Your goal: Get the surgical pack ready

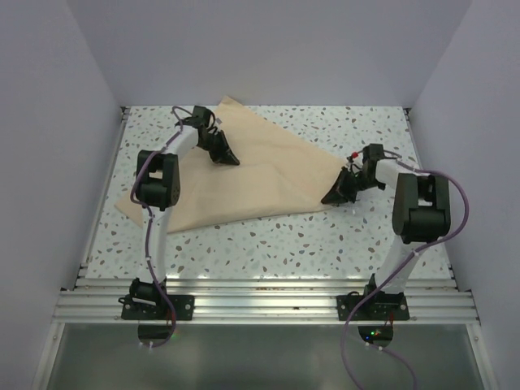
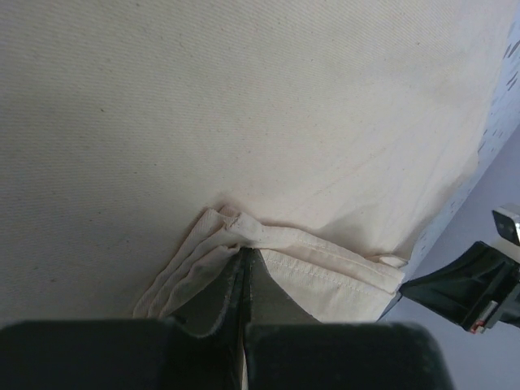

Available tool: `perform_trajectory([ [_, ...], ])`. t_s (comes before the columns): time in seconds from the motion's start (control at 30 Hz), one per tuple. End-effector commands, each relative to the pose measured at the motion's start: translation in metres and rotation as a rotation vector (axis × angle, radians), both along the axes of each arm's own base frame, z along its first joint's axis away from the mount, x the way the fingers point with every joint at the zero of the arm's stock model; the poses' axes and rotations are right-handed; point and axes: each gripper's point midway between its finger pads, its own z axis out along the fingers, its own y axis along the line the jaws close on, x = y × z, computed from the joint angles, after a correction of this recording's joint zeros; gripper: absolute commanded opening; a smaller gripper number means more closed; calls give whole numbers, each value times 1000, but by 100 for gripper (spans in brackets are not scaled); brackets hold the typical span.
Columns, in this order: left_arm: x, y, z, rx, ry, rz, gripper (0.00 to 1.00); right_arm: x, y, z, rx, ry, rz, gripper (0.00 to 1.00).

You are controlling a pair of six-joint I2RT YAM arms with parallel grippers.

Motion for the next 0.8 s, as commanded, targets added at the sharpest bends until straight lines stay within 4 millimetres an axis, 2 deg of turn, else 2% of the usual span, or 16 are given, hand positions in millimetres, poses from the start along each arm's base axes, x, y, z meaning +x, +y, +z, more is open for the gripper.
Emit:
perform_trajectory([
  [0.0, -33, 21, -40, 126, 144, 0, 0, 16, 1, 50, -80, -140, 54, 0],
  [0.13, -22, 25, -6, 126, 66, 8, 6, 40, 32, 70, -113, -207, 141, 0],
  [0.23, -9, 38, 38, 149, -40, 41, 33, 55, 57, 80, -120, -240, 197, 0],
  [0.27, -4, 46, 62, 161, -95, 54, 38, 59, 63, 84, -113, -248, 201, 0],
  [0.37, 0, 73, 107, 205, -188, 109, 44, 78, 79, 85, -137, -269, 198, 0],
  [0.4, -3, 84, 114, 235, -196, 134, 47, 87, 89, 87, -134, -287, 210, 0],
  [0.43, -7, 103, 138, 256, -232, 175, 55, 91, 97, 87, -126, -287, 210, 0],
  [0.5, -21, 129, 143, 316, -231, 225, 59, 104, 122, 92, -96, -330, 236, 0],
  [0.53, -31, 143, 166, 335, -282, 248, 62, 107, 133, 95, -75, -334, 233, 0],
  [0.57, -45, 171, 153, 395, -236, 301, 63, 118, 146, 102, -52, -386, 233, 0],
  [0.6, -58, 195, 170, 430, -266, 345, 66, 123, 168, 105, -20, -405, 242, 0],
  [0.63, -68, 207, 168, 464, -257, 364, 67, 130, 179, 108, -8, -433, 240, 0],
  [0.67, -85, 226, 150, 540, -204, 390, 68, 141, 192, 108, 0, -477, 234, 0],
  [0.7, -98, 237, 146, 578, -176, 406, 66, 146, 212, 120, 14, -525, 250, 0],
  [0.73, -110, 255, 145, 617, -154, 439, 64, 153, 222, 96, 7, -494, 255, 0],
  [0.77, -126, 265, 131, 654, -98, 448, 64, 156, 230, 93, 11, -489, 263, 0],
])
